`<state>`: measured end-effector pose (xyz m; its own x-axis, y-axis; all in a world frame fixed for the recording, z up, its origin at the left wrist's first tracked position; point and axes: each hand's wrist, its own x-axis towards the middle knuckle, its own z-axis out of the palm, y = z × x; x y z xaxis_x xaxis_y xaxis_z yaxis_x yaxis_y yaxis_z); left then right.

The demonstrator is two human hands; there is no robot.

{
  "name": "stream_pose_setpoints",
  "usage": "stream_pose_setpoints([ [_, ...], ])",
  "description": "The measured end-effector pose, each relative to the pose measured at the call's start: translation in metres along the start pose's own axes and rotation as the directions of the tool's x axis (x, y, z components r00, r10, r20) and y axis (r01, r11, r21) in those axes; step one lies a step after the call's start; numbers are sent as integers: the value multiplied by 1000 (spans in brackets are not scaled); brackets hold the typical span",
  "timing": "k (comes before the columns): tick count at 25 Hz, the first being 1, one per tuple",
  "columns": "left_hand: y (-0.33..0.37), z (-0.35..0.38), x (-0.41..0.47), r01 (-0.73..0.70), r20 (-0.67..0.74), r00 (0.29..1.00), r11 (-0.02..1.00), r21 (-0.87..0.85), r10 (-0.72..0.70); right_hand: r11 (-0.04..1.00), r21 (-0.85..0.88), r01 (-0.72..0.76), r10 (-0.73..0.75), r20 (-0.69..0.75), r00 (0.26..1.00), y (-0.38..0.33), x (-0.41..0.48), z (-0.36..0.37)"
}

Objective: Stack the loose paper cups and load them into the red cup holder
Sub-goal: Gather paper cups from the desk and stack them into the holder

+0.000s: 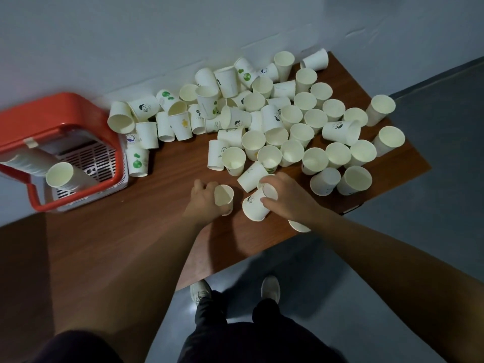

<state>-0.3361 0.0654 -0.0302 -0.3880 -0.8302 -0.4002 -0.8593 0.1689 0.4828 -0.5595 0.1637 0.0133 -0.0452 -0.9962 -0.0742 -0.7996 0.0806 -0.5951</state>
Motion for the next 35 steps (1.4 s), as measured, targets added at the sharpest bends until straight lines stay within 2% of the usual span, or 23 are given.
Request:
stream_pose_setpoints([
  [1, -3, -6, -3, 10, -24, 1000, 1000, -26, -11, 998, 59, -1, 2, -24, 1000, -2, 6, -5],
  [2, -6, -11, -6, 23, -45, 999, 999, -47, -25, 988, 140, -69, 74, -30, 997, -3, 13, -10],
  [4, -15, -20, -11, 50, -75, 996, 997, -62, -54, 917, 300, -263, 296, -69, 953, -1, 21, -22],
  [8, -27, -21, -18, 70, -80, 994, 995, -71, -75, 866, 365, -341, 448, -264, 854, 18, -6, -29],
  [9, -26, -19, -19, 69, -74, 995, 995, -75, -74, 827, 437, -354, 516, -338, 787, 27, -23, -24],
  [11, -24, -12, -20, 63, -61, 996, 995, -76, -68, 676, 587, -445, 722, -409, 558, 53, -65, -4],
  [13, -22, -6, -19, 56, -35, 998, 996, -66, -58, 471, 642, -605, 881, -298, 369, 69, -105, 23],
  [14, -20, -3, -18, 47, -16, 999, 997, -57, -48, 384, 673, -632, 919, -212, 332, 70, -115, 35],
  [15, -17, -1, -17, 35, -4, 999, 998, -48, -35, 338, 709, -619, 928, -142, 345, 63, -116, 42],
  [17, -11, 2, -15, 11, 8, 1000, 999, -32, -11, 346, 767, -540, 884, -73, 463, 41, -96, 38],
  [20, 2, 2, -12, -23, 15, 1000, 999, -45, 24, 383, 825, -415, 775, -43, 630, 21, -58, 17],
  [24, 14, -13, -14, -43, -33, 999, 987, -155, 39, 455, 792, -408, 652, 16, 758, 10, -19, 4],
  [27, 13, -34, -18, -64, -74, 996, 972, -225, 49, 444, 815, -372, 503, 117, 856, -16, 6, 6],
  [31, -14, -72, -32, -61, -166, 986, 955, -291, 12, 519, 777, -357, 292, 231, 928, -61, 41, 20],
  [33, -32, -88, -41, -73, -204, 979, 953, -293, 12, 569, 742, -355, 199, 295, 935, -85, 55, 27],
  [35, -56, -106, -53, -72, -245, 969, 952, -298, -3, 600, 714, -360, 174, 323, 930, -113, 71, 41],
])
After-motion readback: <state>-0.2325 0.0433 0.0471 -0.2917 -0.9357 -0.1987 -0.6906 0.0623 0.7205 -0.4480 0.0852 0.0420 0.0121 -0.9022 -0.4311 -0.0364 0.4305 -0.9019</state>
